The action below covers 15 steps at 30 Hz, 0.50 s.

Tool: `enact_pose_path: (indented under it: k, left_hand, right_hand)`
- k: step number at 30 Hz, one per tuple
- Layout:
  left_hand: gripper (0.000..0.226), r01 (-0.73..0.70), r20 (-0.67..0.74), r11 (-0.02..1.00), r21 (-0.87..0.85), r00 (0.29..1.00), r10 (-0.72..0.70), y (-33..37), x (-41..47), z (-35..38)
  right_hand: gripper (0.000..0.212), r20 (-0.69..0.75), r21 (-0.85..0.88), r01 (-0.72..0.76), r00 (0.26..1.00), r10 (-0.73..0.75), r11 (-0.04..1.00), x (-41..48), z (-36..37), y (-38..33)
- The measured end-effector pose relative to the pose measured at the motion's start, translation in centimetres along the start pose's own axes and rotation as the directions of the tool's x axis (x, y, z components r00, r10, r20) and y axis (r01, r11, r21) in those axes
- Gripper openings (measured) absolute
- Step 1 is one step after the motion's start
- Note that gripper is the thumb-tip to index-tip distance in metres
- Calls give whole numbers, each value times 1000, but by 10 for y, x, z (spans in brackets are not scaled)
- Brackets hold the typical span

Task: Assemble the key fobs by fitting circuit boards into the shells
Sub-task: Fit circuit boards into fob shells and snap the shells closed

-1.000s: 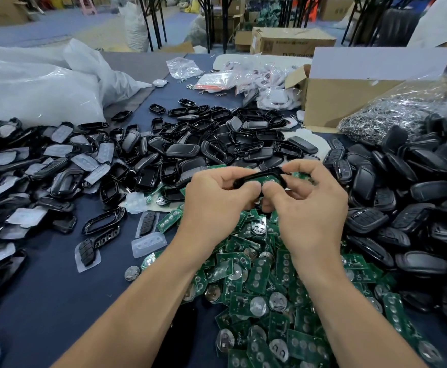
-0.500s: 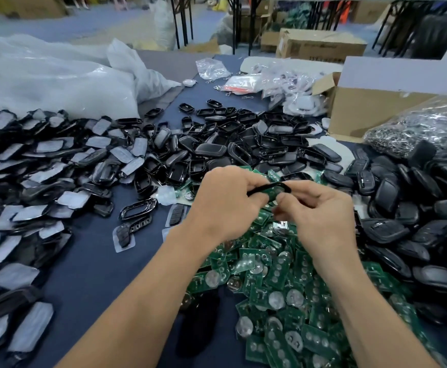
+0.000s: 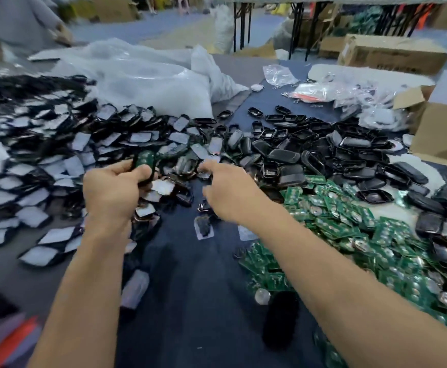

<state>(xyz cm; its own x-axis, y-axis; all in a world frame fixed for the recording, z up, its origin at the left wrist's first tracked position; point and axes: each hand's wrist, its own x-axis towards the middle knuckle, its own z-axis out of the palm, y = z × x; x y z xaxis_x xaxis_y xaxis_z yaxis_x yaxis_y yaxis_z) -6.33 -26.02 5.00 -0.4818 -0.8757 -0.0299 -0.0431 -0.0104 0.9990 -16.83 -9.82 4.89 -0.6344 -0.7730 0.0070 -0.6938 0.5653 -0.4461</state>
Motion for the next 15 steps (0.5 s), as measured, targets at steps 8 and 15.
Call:
enact_pose_path:
  k: [8,15]
  left_hand:
    - [32,-70,-248,998,3,966,68,-13,31,-49]
    - [20,-84,-107,929,361,986,131,-50,86,-98]
  right_hand:
    - [60,-20,58,143,990,-142,988,74,56,-50]
    - [90,132,-159,142,984,-122,977,124,69,-51]
